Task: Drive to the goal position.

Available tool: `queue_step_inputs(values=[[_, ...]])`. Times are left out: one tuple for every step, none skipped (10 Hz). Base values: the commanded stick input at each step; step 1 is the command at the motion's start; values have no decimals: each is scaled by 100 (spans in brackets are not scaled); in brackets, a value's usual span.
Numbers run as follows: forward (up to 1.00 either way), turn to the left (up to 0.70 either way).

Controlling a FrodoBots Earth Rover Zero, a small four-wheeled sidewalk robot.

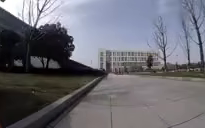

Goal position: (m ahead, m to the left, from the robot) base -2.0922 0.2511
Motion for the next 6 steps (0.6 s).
queue_step_inputs(values=[[-70,0],[-70,0],[-31,0],[0,0],[0,0],[0,0]])
